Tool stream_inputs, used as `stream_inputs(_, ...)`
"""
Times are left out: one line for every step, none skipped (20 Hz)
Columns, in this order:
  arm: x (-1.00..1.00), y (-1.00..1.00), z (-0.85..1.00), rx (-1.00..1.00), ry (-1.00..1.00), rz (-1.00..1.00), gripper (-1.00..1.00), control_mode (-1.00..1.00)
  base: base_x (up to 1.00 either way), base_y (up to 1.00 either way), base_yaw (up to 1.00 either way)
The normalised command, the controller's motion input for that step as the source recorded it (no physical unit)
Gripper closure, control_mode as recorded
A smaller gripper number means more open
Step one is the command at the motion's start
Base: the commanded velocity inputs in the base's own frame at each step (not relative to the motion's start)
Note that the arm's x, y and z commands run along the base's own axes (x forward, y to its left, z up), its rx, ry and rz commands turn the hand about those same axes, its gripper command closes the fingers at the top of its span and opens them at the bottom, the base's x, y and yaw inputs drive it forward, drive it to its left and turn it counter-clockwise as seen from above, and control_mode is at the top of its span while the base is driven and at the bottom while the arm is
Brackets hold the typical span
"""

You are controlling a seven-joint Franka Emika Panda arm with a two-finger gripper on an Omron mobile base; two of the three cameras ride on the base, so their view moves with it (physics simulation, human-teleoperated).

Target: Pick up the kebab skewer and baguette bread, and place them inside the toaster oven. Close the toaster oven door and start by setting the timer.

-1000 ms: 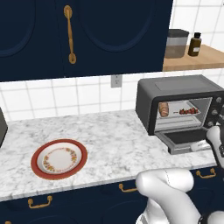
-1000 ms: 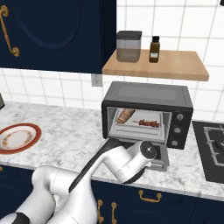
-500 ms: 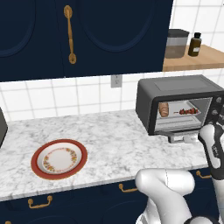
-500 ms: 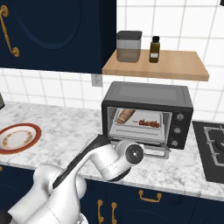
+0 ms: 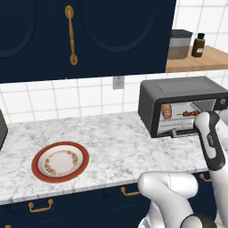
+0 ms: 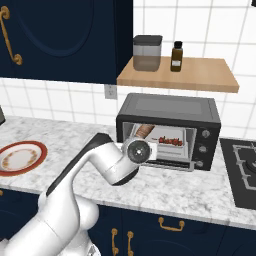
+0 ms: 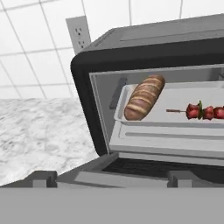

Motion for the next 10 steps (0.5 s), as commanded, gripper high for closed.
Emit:
stream_inputs(0.0,0.0,1.0,0.0,0.0,-0.04,-1.0,-1.0,0.0,0.0,0.0)
stream_inputs(0.0,0.0,0.97,0.0,0.01,-0.03,-1.0,-1.0,0.0,0.0,0.0)
stream_inputs(0.0,0.0,1.0,0.0,0.0,-0.03,-1.0,-1.0,0.0,0.0,0.0)
stream_inputs(0.0,0.0,0.89,0.0,0.0,-0.02,-1.0,-1.0,0.0,0.0,0.0)
stream_inputs(0.0,0.0,0.79,0.0,0.0,-0.02,-1.0,-1.0,0.0,0.0,0.0)
stream_inputs(0.0,0.0,0.7,0.0,0.0,-0.03,-1.0,-1.0,0.0,0.0,0.0)
stream_inputs(-0.08,0.0,0.52,0.0,0.0,-0.03,-1.0,-1.0,0.0,0.0,0.0)
stream_inputs(-0.56,-0.16,0.39,0.0,0.0,-0.05,-1.0,-1.0,0.0,0.0,0.0)
stream_inputs(-0.91,-0.24,0.11,0.0,0.0,-0.07,-1.0,-1.0,0.0,0.0,0.0)
stream_inputs(-0.86,-0.31,0.19,0.0,0.01,-0.09,-1.0,-1.0,0.0,0.0,0.0)
